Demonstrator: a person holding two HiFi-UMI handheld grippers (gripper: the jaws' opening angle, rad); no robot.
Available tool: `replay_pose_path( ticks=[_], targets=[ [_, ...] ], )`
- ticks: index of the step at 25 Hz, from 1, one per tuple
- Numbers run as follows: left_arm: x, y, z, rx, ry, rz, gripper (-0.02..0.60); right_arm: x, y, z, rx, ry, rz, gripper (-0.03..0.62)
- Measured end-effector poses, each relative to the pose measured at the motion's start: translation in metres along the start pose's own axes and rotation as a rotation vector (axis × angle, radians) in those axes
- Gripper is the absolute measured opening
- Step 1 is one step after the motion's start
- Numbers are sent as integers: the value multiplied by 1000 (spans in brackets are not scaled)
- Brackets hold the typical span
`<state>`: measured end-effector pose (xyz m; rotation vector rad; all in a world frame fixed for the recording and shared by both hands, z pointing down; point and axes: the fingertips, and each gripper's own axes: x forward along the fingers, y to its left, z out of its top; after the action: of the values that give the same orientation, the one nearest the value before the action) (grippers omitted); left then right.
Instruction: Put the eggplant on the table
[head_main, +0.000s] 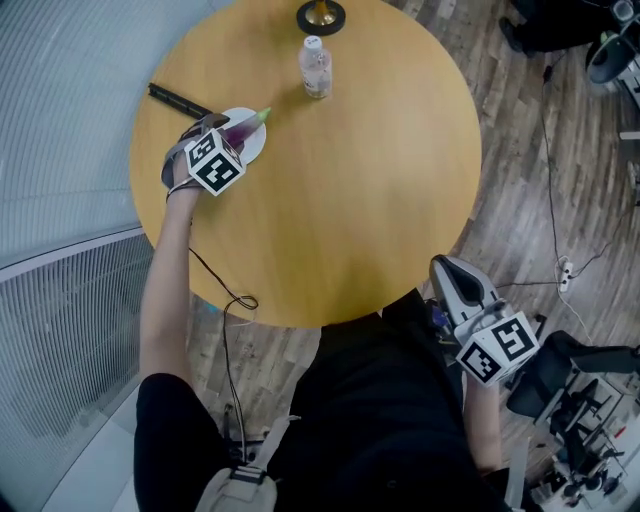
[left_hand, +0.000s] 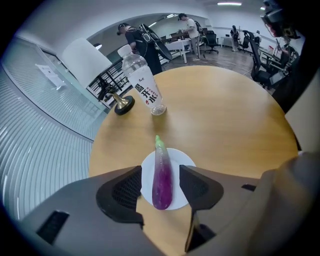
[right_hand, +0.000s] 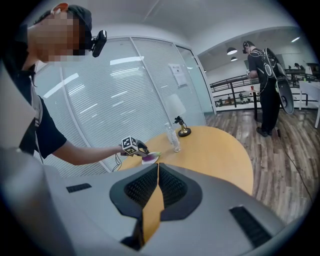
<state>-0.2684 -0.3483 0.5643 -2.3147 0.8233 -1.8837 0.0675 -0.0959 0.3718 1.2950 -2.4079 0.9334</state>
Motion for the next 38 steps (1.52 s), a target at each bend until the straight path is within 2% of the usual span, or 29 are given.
replay_pose_path(
  ticks=[10,14,18,23,26,38],
  targets=[
    [-43,-22,-11,-65,-19,48,207,-16,11,0,-38,-26,41,18],
    [-55,-39,-16,-94,-27,64,155,-20,15,-7,-53,-26,61,18],
    [-71,-57,-12,-173,-65,69,92,-22,19,-4,-63,-19,86,18],
    [-74,-94,-22,-223,-88,68,43,-21,28,-16,-78,-23,106,18],
    [-79,-114,-25,-255,-106,66,28,-21,32,-22,-82,-26,115,18],
    [-126,-169,-14,-505,-288,33,11,-3,44,-18,-100,-46,163,18]
  ],
)
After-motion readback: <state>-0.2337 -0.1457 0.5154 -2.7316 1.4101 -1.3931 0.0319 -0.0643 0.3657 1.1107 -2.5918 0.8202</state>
